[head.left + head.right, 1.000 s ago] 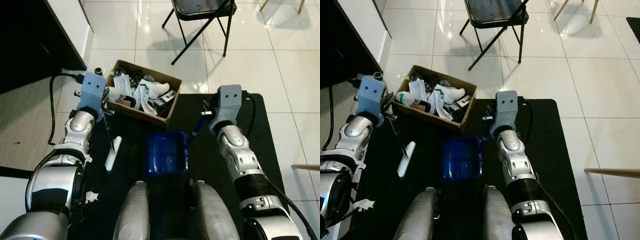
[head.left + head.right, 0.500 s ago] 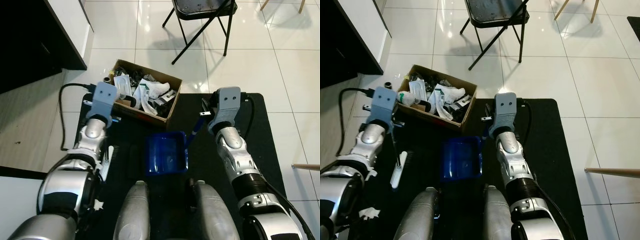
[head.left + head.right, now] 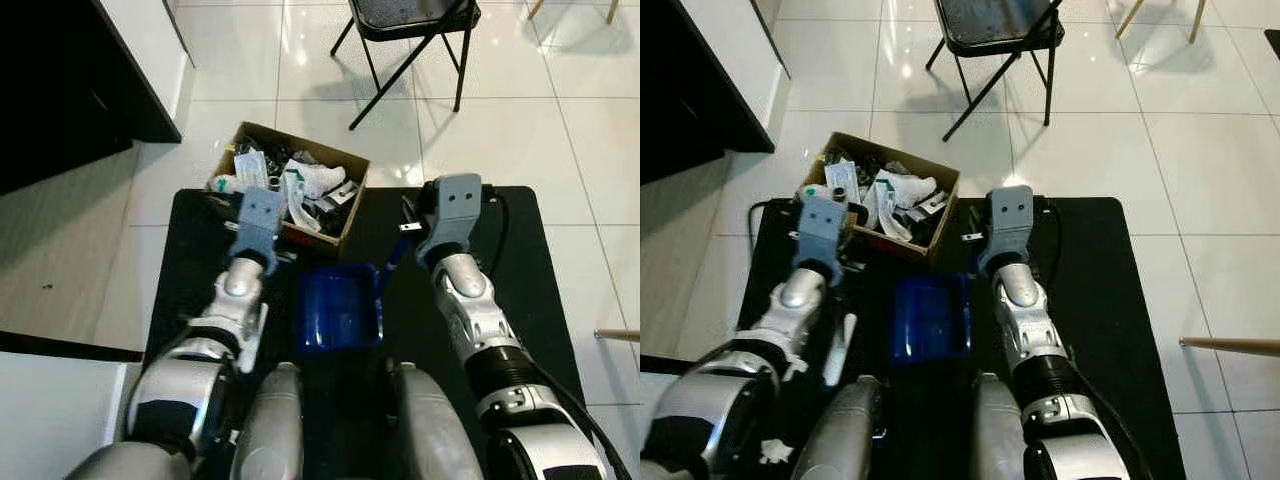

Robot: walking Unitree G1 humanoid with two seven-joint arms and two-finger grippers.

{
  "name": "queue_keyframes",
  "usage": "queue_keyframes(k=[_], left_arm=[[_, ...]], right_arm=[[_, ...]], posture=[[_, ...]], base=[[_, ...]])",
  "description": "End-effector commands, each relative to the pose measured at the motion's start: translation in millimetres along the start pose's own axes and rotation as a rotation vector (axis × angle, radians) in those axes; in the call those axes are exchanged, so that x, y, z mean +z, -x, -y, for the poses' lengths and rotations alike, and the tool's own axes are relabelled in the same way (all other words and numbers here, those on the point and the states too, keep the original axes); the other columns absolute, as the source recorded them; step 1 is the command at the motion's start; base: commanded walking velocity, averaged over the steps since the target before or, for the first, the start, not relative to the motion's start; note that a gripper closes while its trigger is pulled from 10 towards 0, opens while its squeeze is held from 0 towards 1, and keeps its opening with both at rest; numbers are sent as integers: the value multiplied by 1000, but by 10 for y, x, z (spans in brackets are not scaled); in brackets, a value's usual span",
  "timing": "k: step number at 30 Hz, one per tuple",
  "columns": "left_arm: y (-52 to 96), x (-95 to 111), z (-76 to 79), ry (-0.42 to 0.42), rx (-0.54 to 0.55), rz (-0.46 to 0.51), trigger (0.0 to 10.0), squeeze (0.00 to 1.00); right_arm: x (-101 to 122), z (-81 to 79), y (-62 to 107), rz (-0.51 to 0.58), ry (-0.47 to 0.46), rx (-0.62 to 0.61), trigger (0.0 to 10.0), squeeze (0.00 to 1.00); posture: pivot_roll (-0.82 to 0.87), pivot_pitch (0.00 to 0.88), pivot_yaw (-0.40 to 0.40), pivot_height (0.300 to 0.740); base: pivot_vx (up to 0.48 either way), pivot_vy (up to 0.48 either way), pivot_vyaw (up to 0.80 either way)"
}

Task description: Sweep floor

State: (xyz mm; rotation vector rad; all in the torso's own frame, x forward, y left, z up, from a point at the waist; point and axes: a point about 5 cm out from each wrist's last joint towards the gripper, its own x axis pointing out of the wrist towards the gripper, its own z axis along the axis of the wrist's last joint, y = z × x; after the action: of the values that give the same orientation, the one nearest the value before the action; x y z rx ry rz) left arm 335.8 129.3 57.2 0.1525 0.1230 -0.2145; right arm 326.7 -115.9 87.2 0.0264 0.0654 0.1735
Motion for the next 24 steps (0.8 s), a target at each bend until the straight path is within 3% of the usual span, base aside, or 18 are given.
queue_keyframes(k=[1,3,4,5,6,11,15,18,21,24], left_arm=[[19,-72,233,164,-13,-23,10000,0],[-65,69,399,302,-4,8,10000,0],[-110,152,427,364,11,27,10000,0],[-110,152,427,364,11,27,10000,0],[-181,286,397,456,53,59,10000,0],[-263,465,301,545,105,107,10000,0],[-371,759,192,666,154,187,10000,0],[-386,807,176,685,157,200,10000,0],[-434,999,92,706,157,260,10000,0],[-436,1117,-27,524,85,322,10000,0]], right_arm=[[-151,8,44,-63,-33,5,10000,0],[-151,69,44,-58,-38,-18,10000,0],[-143,102,45,-53,-43,-34,10000,0],[-143,102,45,-53,-43,-34,10000,0],[-130,146,49,-43,-50,-52,10000,0],[-139,179,54,-44,-52,-59,10000,0],[-153,184,51,-45,-56,-62,10000,0],[-153,183,49,-44,-57,-62,10000,0],[-148,180,40,-41,-59,-63,10000,0],[-147,174,33,-40,-62,-64,10000,0]], posture=[[-30,220,32,740],[-30,215,36,740],[-30,213,37,740],[-30,213,37,740],[-29,211,39,740],[-24,204,40,740],[-22,198,42,740],[-21,198,42,740],[-21,197,42,740],[-19,198,44,740]], base=[[0,0,0],[0,0,0],[0,0,0],[0,0,0],[0,0,0],[0,0,0],[0,0,0],[0,0,0],[0,0,0],[0,0,0]])
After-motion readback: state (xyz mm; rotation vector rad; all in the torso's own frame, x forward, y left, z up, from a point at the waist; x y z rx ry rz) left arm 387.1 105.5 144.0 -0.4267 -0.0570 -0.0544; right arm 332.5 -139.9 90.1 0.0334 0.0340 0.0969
